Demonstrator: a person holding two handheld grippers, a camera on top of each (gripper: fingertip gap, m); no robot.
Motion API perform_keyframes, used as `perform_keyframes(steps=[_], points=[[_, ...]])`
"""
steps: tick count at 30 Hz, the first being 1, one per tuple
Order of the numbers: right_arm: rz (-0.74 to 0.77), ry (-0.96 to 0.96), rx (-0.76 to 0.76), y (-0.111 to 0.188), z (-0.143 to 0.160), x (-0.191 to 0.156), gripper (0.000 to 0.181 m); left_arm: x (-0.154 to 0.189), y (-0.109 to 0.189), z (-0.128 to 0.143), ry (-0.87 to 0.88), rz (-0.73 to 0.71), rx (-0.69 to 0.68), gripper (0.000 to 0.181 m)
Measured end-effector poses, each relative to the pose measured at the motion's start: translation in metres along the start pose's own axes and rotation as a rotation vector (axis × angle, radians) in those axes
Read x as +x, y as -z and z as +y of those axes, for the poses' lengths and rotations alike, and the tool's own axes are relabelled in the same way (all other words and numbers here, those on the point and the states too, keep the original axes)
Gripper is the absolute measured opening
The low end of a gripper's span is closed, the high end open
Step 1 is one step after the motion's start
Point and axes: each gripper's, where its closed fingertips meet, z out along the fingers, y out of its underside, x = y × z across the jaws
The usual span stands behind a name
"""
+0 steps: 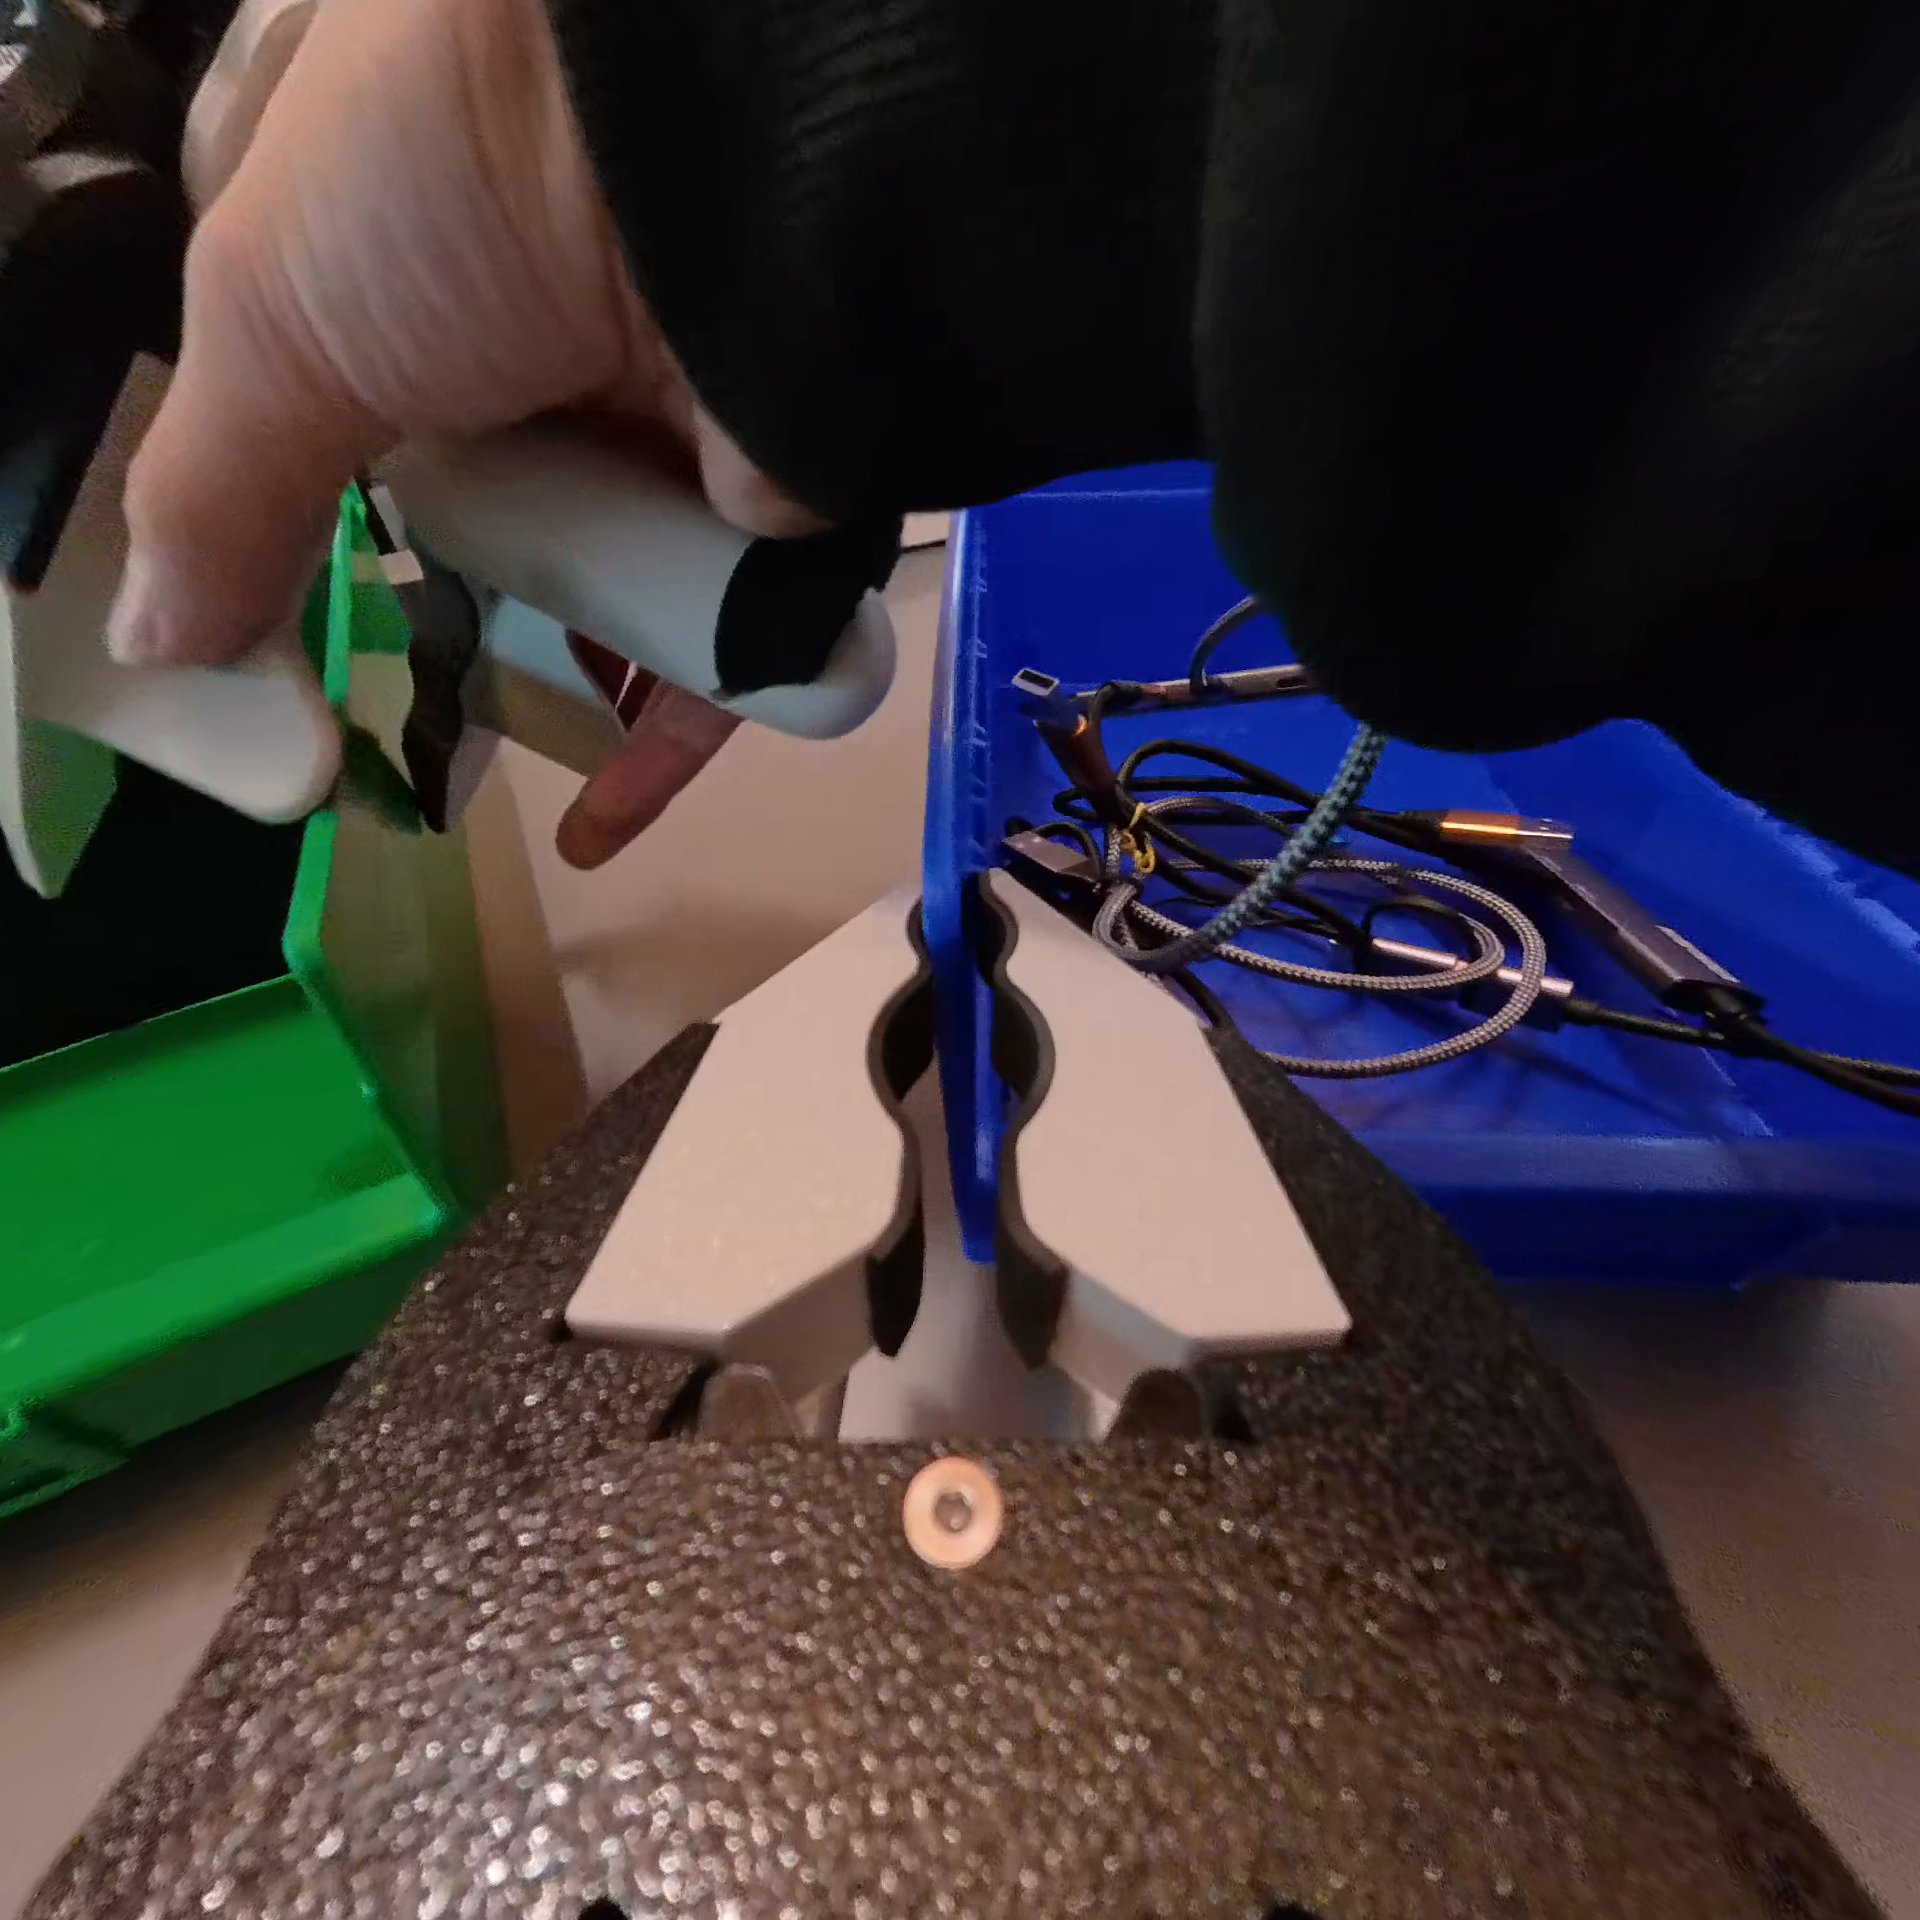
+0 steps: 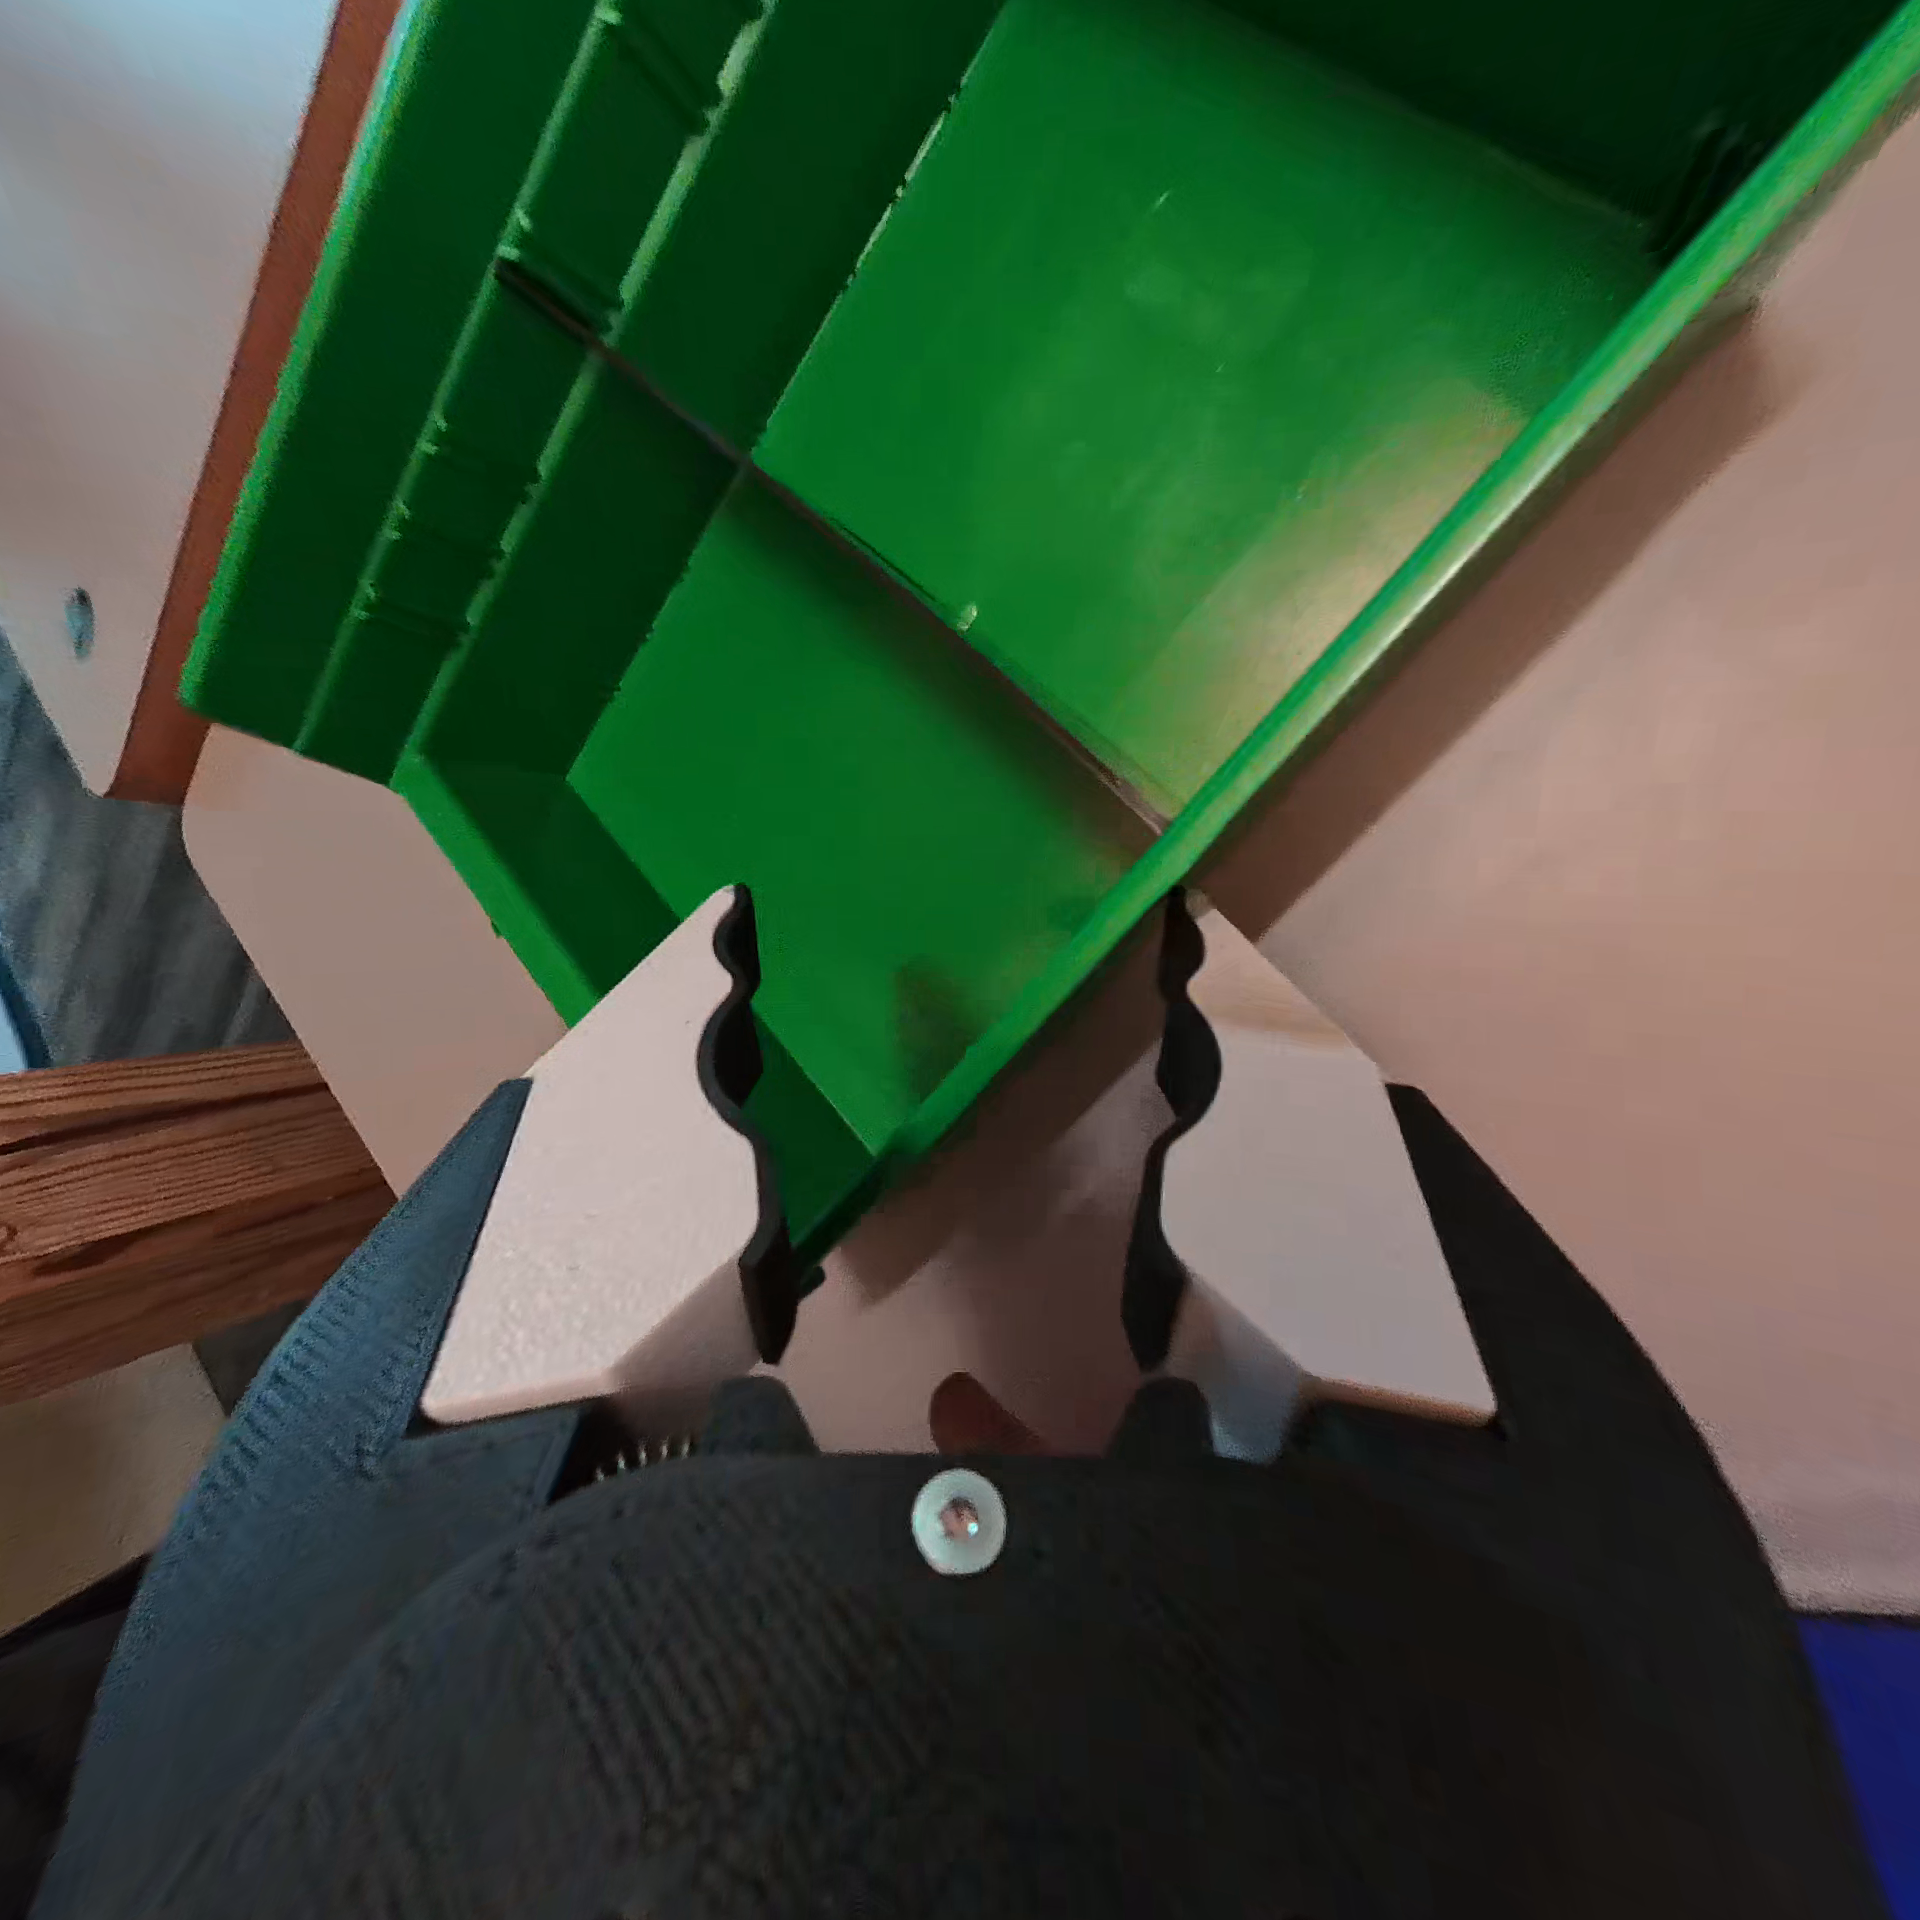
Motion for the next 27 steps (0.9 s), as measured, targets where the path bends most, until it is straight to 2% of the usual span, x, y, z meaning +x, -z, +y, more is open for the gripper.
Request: perform_keyframes(steps=[1, 4, 7, 9, 11, 13, 16, 18, 21, 24, 27], points=[[0.029, -0.019, -0.010, -0.003, 0.000, 0.002, 0.075, -0.001, 0.000, 0.000, -0.007, -0.005, 0.000, 0.001], [0.154, -0.009, -0.046, -0.006, -0.004, 0.016, 0.054, -0.001, 0.000, 0.000, -0.027, -0.019, 0.000, 0.001], [0.341, 0.053, -0.065, -0.005, -0.011, 0.042, 0.018, -0.002, 0.000, 0.000, -0.032, -0.021, 0.002, 0.001], [0.407, 0.089, -0.054, -0.004, -0.018, 0.052, 0.011, -0.002, 0.000, 0.000, -0.033, -0.021, 0.002, 0.001], [0.350, 0.103, -0.042, -0.008, -0.021, 0.046, 0.003, -0.002, 0.000, 0.000, -0.039, -0.022, 0.002, 0.002], [0.294, 0.095, -0.013, -0.008, -0.026, 0.037, 0.003, -0.002, 0.000, 0.000, -0.039, -0.021, 0.001, 0.002], [0.307, 0.156, 0.018, 0.010, -0.042, 0.030, 0.007, -0.003, 0.000, 0.000, -0.039, -0.019, 0.001, 0.002], [0.348, 0.224, 0.040, 0.033, -0.056, 0.028, 0.007, -0.004, -0.001, 0.001, -0.036, -0.018, -0.002, 0.002], [0.334, 0.293, 0.116, 0.085, -0.074, 0.021, 0.007, -0.009, 0.000, 0.001, -0.039, -0.024, -0.004, 0.002], [0.267, 0.301, 0.224, 0.156, -0.079, 0.020, 0.008, -0.021, 0.002, 0.003, -0.025, -0.034, -0.009, 0.002], [0.218, 0.309, 0.351, 0.238, -0.055, 0.032, 0.007, -0.047, 0.008, 0.006, -0.002, -0.041, -0.021, 0.002]])
